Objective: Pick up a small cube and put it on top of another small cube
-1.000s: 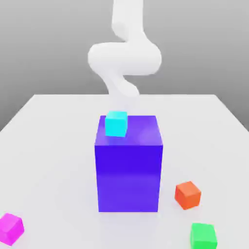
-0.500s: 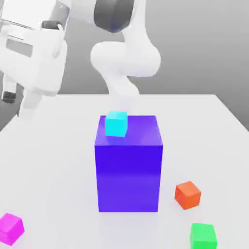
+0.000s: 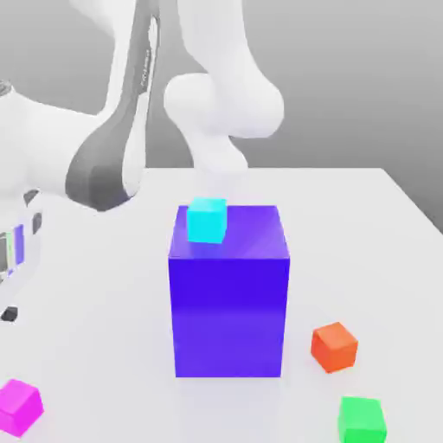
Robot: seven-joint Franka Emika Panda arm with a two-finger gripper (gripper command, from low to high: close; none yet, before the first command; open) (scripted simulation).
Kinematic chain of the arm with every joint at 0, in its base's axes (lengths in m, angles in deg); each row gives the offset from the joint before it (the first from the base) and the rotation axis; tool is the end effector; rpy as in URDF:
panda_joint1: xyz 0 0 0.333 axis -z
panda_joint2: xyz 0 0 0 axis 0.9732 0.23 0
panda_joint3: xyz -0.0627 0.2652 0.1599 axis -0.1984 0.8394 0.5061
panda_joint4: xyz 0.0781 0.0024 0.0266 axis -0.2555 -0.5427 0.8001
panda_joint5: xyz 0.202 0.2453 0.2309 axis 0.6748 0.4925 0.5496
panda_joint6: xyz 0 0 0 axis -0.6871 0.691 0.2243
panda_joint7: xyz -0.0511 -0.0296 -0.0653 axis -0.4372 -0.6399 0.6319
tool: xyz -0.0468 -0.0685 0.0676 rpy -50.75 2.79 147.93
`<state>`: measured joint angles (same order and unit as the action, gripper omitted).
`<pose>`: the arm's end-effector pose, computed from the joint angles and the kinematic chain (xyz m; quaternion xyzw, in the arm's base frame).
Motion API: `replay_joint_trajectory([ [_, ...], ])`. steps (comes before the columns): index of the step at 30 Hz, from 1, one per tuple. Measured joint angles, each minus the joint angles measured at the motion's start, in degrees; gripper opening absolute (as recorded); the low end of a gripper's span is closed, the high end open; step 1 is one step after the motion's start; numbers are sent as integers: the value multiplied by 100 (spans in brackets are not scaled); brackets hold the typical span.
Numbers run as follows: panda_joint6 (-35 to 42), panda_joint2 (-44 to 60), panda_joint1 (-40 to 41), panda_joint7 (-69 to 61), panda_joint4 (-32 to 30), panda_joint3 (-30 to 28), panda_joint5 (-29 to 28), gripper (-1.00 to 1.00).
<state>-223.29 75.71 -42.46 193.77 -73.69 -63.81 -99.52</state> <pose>0.4724 -0.2681 0.2393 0.2971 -0.9537 0.0457 0.0099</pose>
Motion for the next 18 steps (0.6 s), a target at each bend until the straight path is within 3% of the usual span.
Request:
replay_joint_trajectory([
  [4,-309,554,238,305,12,22,592,0],
  [7,-775,1171,229,400,134,-34,614,0],
  [8,-918,1360,207,423,174,-62,594,-100],
  [14,-1004,1455,196,433,193,-76,583,-100],
  [18,-537,854,259,368,62,3,678,-100],
])
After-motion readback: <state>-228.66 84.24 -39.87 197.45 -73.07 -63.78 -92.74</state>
